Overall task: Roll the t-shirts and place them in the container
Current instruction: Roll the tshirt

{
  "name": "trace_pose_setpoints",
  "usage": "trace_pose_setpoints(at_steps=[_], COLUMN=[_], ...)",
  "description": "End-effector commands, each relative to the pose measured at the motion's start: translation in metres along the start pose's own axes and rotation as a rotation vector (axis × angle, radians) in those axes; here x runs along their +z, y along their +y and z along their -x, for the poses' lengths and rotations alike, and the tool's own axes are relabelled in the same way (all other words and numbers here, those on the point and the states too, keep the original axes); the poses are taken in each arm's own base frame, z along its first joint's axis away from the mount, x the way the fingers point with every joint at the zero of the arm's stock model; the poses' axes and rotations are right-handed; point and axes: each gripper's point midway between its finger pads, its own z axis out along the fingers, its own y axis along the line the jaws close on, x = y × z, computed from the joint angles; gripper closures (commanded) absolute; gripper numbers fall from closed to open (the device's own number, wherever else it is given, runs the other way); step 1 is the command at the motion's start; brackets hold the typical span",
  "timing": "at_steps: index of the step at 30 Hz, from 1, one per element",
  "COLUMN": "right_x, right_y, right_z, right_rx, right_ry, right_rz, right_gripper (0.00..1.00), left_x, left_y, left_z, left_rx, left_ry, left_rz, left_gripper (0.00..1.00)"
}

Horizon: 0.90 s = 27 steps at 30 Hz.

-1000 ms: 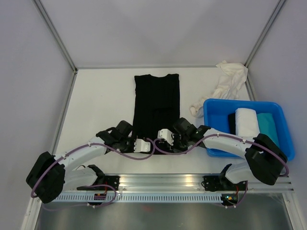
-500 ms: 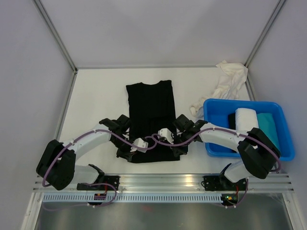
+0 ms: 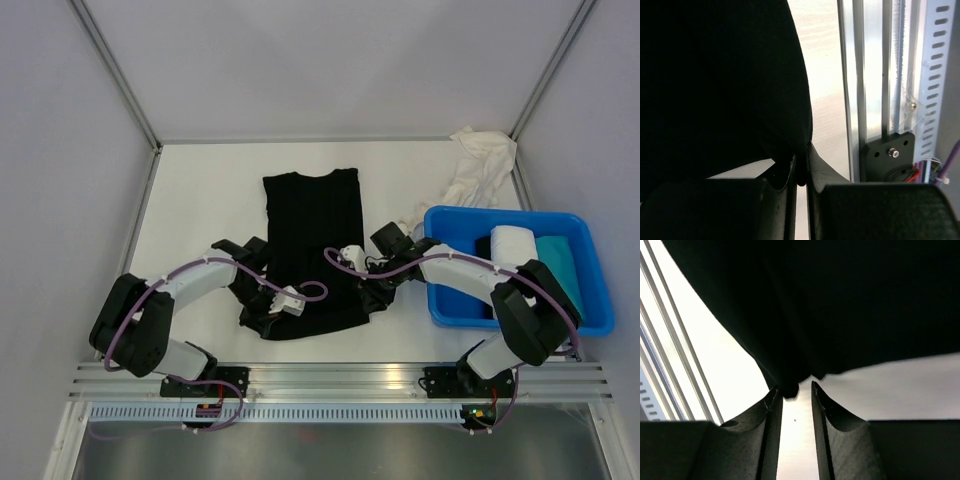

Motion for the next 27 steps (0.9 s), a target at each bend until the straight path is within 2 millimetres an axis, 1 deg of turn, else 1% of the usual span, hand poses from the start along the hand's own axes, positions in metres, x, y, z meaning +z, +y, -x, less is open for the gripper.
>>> trace_pose_setpoints(at_steps=[1,2,4,5,8,10,12,15,16,17,18,20,21,22,23,24,25,27], right_x=[-0.032,-0.038,-0.05,-0.054,-0.059,-0.062,-0.064,-0.064,-0.06,-0.058,-0.055,-0.046,-0.044,-0.038,-0.037,-0.041,-0.036,-0.034], right_y=[-0.009,-0.013,-0.011,-0.011,-0.001,0.003,0.006,0.019,0.021,0.021,0.023,0.021,0.024,0.025,0.023,0.025,0.024,0.026], right_z=[0.043,0.047,0.054,0.054,0.062,0.064,0.063,0.065,0.063,0.062,0.06,0.051,0.049,0.041,0.037,0.038,0.03,0.024], right_rx=[0.027,0.038,0.078,0.092,0.108,0.124,0.154,0.188,0.208,0.222,0.322,0.405,0.453,0.462,0.474,0.475,0.479,0.471], right_ry=[-0.161,-0.181,-0.219,-0.225,-0.291,-0.319,-0.327,-0.359,-0.376,-0.382,-0.383,-0.366,-0.371,-0.376,-0.389,-0.424,-0.432,-0.453], right_rz=[-0.09,-0.115,-0.158,-0.173,-0.15,-0.148,-0.141,-0.088,-0.074,-0.068,-0.06,-0.06,-0.051,-0.048,-0.064,-0.073,-0.081,-0.091], right_gripper=[0.65,0.65,0.63,0.63,0.64,0.64,0.64,0.6,0.58,0.57,0.57,0.57,0.53,0.53,0.52,0.5,0.48,0.46], left_x=[-0.008,-0.01,-0.011,-0.011,-0.011,-0.01,-0.01,-0.008,-0.005,-0.004,-0.003,-0.003,-0.002,-0.003,-0.004,-0.004,-0.005,-0.005], left_y=[-0.014,-0.012,-0.009,-0.007,-0.005,-0.002,0.0,-0.001,-0.004,-0.002,-0.002,-0.003,-0.001,0.001,0.005,0.006,0.009,0.01], left_z=[0.002,0.006,0.014,0.017,0.027,0.027,0.023,0.017,0.01,0.009,0.007,0.001,-0.001,-0.002,-0.003,-0.005,-0.006,-0.009], left_rx=[-0.021,-0.04,-0.097,-0.112,-0.144,-0.16,-0.17,-0.175,-0.175,-0.17,-0.172,-0.176,-0.177,-0.169,-0.172,-0.177,-0.174,-0.162], left_ry=[-0.003,-0.011,-0.039,-0.049,-0.088,-0.091,-0.083,-0.095,-0.079,-0.076,-0.069,-0.06,-0.057,-0.056,-0.06,-0.057,-0.058,-0.051], left_rz=[-0.07,-0.068,-0.083,-0.086,-0.104,-0.092,-0.081,-0.064,-0.066,-0.054,-0.055,-0.055,-0.054,-0.051,-0.04,-0.041,-0.036,-0.037], left_gripper=[0.89,0.89,0.89,0.89,0.89,0.88,0.89,0.89,0.89,0.89,0.89,0.89,0.89,0.89,0.89,0.89,0.89,0.89])
